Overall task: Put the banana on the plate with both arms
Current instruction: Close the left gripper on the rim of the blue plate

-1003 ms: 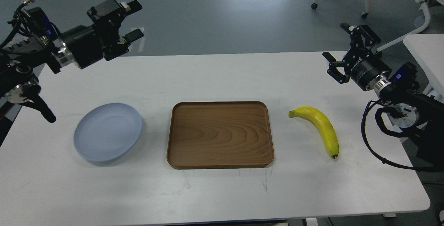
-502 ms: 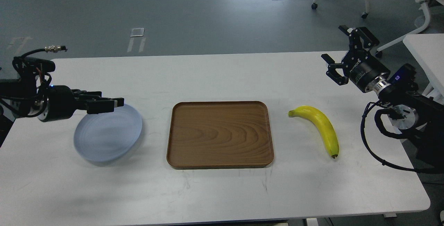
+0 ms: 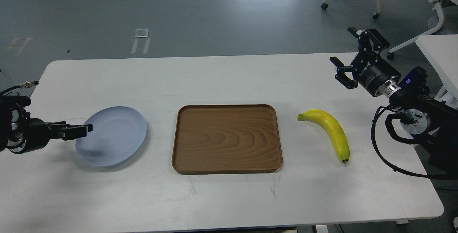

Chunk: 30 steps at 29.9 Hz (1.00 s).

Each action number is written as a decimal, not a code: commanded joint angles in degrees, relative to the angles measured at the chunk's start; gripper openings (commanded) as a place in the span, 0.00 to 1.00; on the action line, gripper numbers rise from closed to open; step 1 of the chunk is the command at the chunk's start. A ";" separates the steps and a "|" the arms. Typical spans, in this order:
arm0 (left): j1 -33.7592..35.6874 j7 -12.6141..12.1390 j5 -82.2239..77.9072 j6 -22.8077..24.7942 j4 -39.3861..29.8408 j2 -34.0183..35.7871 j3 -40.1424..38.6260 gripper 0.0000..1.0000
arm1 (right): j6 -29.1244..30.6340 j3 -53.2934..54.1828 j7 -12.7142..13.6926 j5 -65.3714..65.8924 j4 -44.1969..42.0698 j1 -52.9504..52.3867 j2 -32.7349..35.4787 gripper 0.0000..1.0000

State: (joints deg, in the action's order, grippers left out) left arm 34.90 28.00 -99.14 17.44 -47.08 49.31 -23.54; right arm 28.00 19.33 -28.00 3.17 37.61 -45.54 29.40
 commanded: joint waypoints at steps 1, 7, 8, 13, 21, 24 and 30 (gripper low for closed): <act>-0.10 0.00 0.44 -0.92 1.81 -0.36 2.62 0.96 | 0.00 0.01 0.00 0.00 0.09 -0.16 0.04 0.99; -0.19 0.00 0.53 -3.12 4.98 -2.64 3.06 0.94 | 0.00 0.01 0.00 0.09 0.09 0.02 0.04 0.99; -0.27 0.00 0.53 -3.12 5.07 -2.73 3.15 0.94 | 0.00 0.01 0.00 0.09 0.09 0.02 0.04 0.99; -0.27 0.00 1.93 -3.12 5.16 -2.73 3.15 0.84 | 0.00 0.01 0.00 0.09 0.01 0.02 0.04 0.99; -0.27 0.00 2.02 -3.12 5.60 -3.17 3.15 0.32 | 0.00 0.01 0.00 0.09 0.01 0.02 0.04 0.99; -0.27 0.00 2.02 -3.12 5.60 -3.00 3.33 0.15 | 0.00 0.01 0.00 0.09 0.01 0.02 0.04 0.99; 0.25 0.00 2.02 -3.82 5.60 -3.00 4.73 0.00 | 0.00 0.01 0.00 0.09 0.01 0.02 -0.04 0.99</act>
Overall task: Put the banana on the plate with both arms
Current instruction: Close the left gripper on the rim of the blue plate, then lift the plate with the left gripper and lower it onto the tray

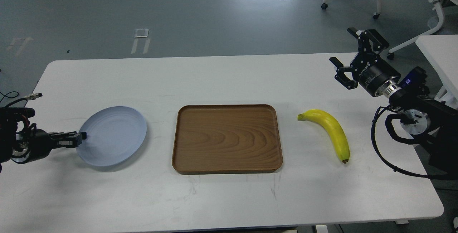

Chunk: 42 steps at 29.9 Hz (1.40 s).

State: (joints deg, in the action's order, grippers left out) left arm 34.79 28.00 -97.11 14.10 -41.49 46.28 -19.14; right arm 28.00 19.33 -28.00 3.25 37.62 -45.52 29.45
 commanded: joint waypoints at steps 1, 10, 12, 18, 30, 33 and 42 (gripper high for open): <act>0.36 0.00 -0.01 -1.08 0.00 0.21 0.34 0.00 | 0.00 0.00 0.00 0.00 0.00 0.00 -0.01 0.99; 7.02 0.00 3.24 -1.45 -3.67 0.56 0.25 0.00 | 0.00 0.00 0.00 0.00 0.00 -0.18 -0.01 0.99; 8.96 0.00 3.94 -0.40 -5.69 1.00 0.25 0.00 | 0.00 0.00 0.00 0.00 0.00 -0.18 -0.01 0.99; 17.23 0.00 3.86 7.34 -15.45 1.54 0.25 0.00 | 0.00 0.00 0.00 0.00 -0.26 -0.44 -0.01 0.99; 25.85 -2.60 3.25 9.37 -15.03 -15.94 9.91 0.00 | 0.00 0.00 0.00 0.00 -0.35 -0.62 -0.01 0.99; 25.32 -2.78 2.46 9.37 -11.79 -20.77 11.05 0.00 | 0.00 0.00 0.00 0.00 -0.35 -0.62 -0.01 0.99; 23.84 -2.34 2.28 8.75 -1.23 -27.38 14.40 0.00 | 0.00 0.00 0.00 0.00 -0.44 -0.36 0.08 0.99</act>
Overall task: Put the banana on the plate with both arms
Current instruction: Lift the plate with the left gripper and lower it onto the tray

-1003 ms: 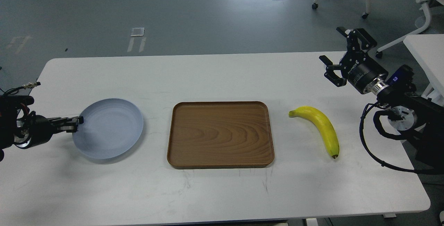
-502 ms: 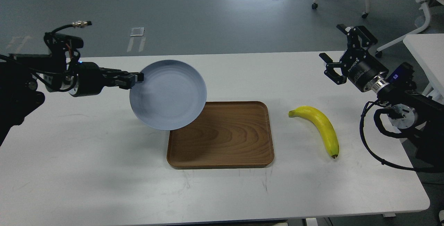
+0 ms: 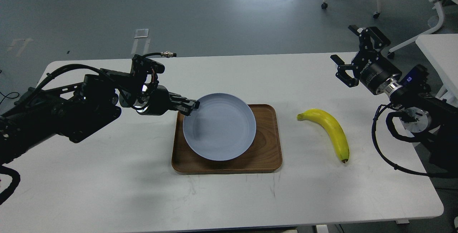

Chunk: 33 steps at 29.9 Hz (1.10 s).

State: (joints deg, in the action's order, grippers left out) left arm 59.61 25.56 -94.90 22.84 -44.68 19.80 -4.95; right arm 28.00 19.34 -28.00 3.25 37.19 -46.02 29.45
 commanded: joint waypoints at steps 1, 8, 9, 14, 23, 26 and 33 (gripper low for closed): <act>-0.99 0.11 0.07 0.01 1.97 -0.90 0.20 0.00 | 0.00 0.00 0.00 0.00 -0.01 0.14 0.08 0.99; -2.30 0.02 0.33 -0.07 3.63 -2.39 0.20 0.00 | 0.00 0.00 0.00 0.00 -0.27 0.05 -0.01 0.99; -2.39 0.02 0.42 -0.08 3.90 -2.65 0.11 0.00 | 0.00 0.00 0.00 0.00 -0.27 0.05 -0.01 0.99; -2.48 0.02 0.77 -1.39 6.97 -5.11 0.20 0.00 | 0.00 0.00 0.00 0.00 -0.27 0.14 -0.01 0.99; -2.75 0.19 0.77 -2.27 7.94 -5.73 0.20 0.22 | 0.00 0.00 0.00 0.00 -0.18 0.23 -0.01 0.99; -2.75 0.28 0.77 -2.10 7.86 -5.73 0.20 0.46 | 0.00 0.00 0.00 0.00 -0.18 0.23 -0.01 0.99; -2.40 0.81 1.12 -1.66 6.89 -4.50 0.11 0.99 | 0.00 0.00 0.00 0.00 -0.10 0.31 -0.01 0.99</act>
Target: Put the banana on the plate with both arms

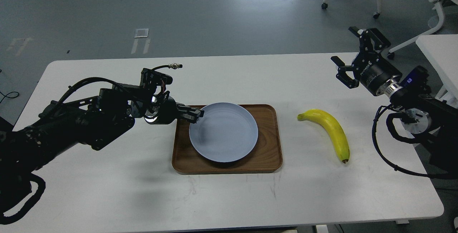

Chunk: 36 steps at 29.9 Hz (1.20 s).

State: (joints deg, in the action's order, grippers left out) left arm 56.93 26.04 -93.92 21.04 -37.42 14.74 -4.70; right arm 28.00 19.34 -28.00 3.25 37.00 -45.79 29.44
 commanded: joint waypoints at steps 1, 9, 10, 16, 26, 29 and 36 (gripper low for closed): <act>0.46 0.59 0.14 0.14 -0.55 0.72 -0.22 0.99 | 0.00 0.00 0.00 0.08 0.17 0.09 0.00 0.99; 4.15 1.91 28.08 0.66 -4.23 4.85 -2.15 0.99 | 0.00 -0.52 0.00 0.35 0.79 -0.26 1.67 0.99; 4.24 1.82 32.88 0.84 -4.67 5.38 -2.24 0.99 | 0.00 -1.14 0.00 0.52 0.88 -0.53 2.19 0.99; 4.94 1.47 56.57 2.86 -7.93 10.13 -2.94 0.99 | 0.00 -10.19 0.00 14.73 7.46 -6.67 10.28 0.99; 4.24 1.38 56.48 3.13 -8.19 11.01 -5.14 0.99 | 0.00 -21.35 0.00 57.42 18.01 -19.41 17.67 0.99; 4.15 1.29 56.39 3.13 -9.07 11.18 -5.14 0.99 | 0.00 -23.98 0.00 66.93 18.63 -21.61 17.58 0.99; 4.15 1.29 56.31 3.13 -10.13 12.32 -5.23 0.99 | 0.00 -30.06 0.00 81.02 18.46 -23.03 14.51 0.99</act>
State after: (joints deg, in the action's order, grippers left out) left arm 61.09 27.34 -37.61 24.18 -47.04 26.62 -9.87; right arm 28.00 -9.09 -28.00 80.09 55.63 -68.68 45.92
